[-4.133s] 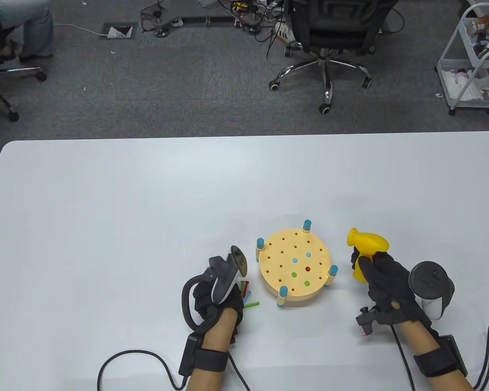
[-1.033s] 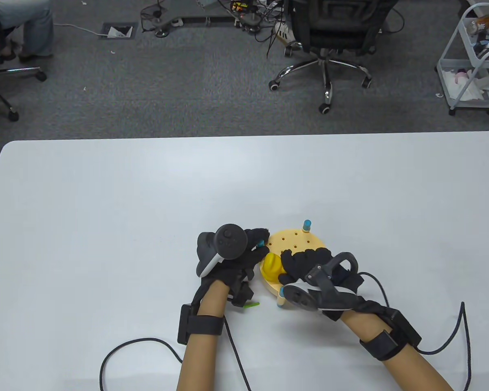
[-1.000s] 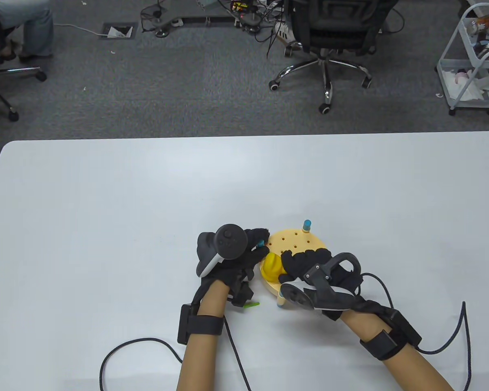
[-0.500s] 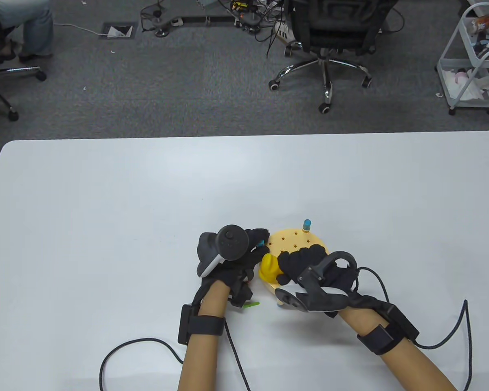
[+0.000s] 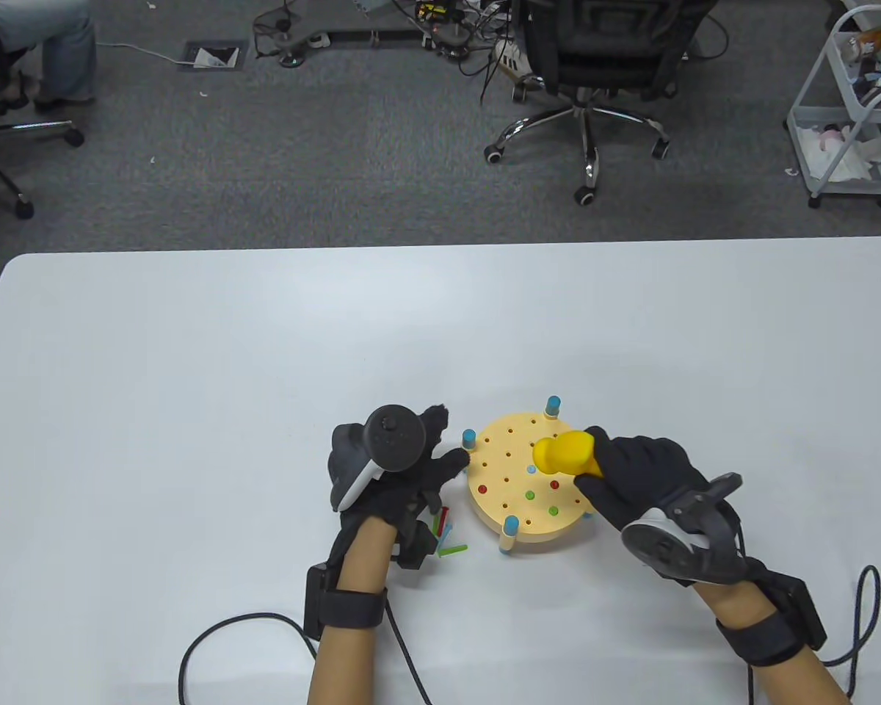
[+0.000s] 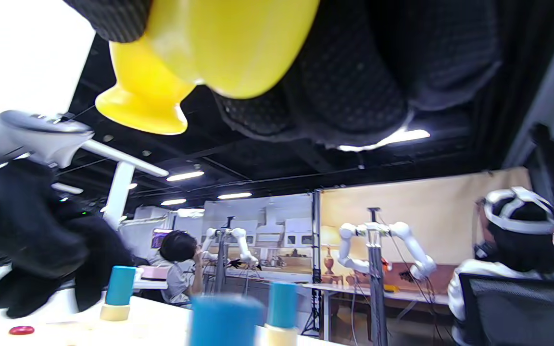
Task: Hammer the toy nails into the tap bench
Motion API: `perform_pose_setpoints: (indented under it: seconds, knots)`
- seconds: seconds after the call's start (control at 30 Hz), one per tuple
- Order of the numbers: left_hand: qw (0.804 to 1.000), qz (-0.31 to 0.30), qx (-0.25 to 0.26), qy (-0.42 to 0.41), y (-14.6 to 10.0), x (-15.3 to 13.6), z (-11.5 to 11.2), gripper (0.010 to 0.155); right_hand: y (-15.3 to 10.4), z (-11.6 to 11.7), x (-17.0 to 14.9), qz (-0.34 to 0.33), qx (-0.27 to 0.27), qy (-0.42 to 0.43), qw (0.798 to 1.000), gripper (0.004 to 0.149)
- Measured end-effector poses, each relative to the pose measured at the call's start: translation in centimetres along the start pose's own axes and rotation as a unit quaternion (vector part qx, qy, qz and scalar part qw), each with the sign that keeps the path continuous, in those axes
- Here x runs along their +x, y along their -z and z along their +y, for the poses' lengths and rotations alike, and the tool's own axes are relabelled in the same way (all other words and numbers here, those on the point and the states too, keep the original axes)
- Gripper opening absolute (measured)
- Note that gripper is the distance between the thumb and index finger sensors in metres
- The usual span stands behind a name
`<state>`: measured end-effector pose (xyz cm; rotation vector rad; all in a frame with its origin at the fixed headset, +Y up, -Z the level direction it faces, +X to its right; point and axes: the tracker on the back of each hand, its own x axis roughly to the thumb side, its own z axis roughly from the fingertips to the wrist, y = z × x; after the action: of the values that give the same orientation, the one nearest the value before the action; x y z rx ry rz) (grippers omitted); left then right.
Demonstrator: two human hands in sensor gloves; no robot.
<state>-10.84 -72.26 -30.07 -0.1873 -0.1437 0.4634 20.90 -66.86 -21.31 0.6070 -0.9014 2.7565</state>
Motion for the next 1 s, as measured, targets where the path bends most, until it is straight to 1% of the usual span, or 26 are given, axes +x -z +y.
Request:
perform_pose_setpoints:
  seconds: [0.07,0.1,0.13,0.2,0.27,0.3,0.37,0.43,0.5,0.57,0.63,0.8,0.87,0.93,1.0]
  knots:
    - [0.994,0.04,-0.038,0.09,0.0,-0.5,-0.9,0.061,-1.0,-0.1,-1.9,0.028,0.005,0.02,0.999,0.065]
    - [0.985,0.058,-0.067,0.146,0.2,-0.5,-1.9,0.058,-1.5,-0.1,-2.9,0.043,0.006,0.026,0.999,0.065]
    - [0.977,0.066,-0.092,0.18,0.6,-0.4,-2.8,0.057,-1.9,0.0,-3.7,0.054,0.004,0.03,0.998,0.065]
    - [0.97,0.077,-0.119,0.197,1.0,0.1,-4.4,0.056,-2.5,-0.1,-4.8,0.068,0.012,0.032,0.997,0.065]
    - [0.965,0.086,-0.131,0.209,1.1,0.8,-5.4,0.057,-3.0,-0.4,-5.6,0.078,0.005,0.024,0.997,0.065]
    - [0.964,0.092,-0.121,0.219,1.1,1.2,-5.4,0.057,-3.0,-0.5,-6.0,0.085,0.004,0.022,0.996,0.065]
    - [0.962,0.1,-0.103,0.23,1.0,1.5,-5.4,0.051,-3.1,-0.5,-6.4,0.095,0.003,0.029,0.995,0.065]
    - [0.962,0.099,-0.115,0.226,1.0,1.2,-5.6,0.051,-3.1,-0.4,-6.5,0.098,0.007,0.034,0.995,0.065]
    - [0.967,0.103,-0.112,0.207,0.9,0.9,-5.7,0.052,-3.2,-0.2,-6.4,0.095,0.01,0.027,0.995,0.065]
    - [0.965,0.103,-0.114,0.211,0.9,0.9,-5.7,0.052,-3.2,-0.2,-6.3,0.091,0.011,0.014,0.996,0.065]
    - [0.963,0.107,-0.106,0.222,0.9,1.1,-5.8,0.052,-3.2,-0.1,-6.3,0.09,0.011,0.014,0.996,0.065]
    - [0.948,0.165,-0.086,0.259,0.4,2.2,-5.9,0.053,-3.3,0.0,-6.4,0.093,0.012,0.019,0.995,0.065]
    - [0.938,0.189,-0.073,0.283,0.3,3.0,-6.3,0.055,-3.3,0.1,-6.4,0.094,0.014,0.017,0.995,0.065]
    - [0.927,0.205,-0.078,0.305,0.1,3.6,-6.6,0.058,-3.3,0.2,-6.4,0.095,0.016,0.017,0.995,0.065]
    - [0.924,0.211,-0.079,0.31,0.2,3.8,-6.8,0.058,-3.3,0.3,-6.4,0.095,0.019,0.018,0.995,0.065]
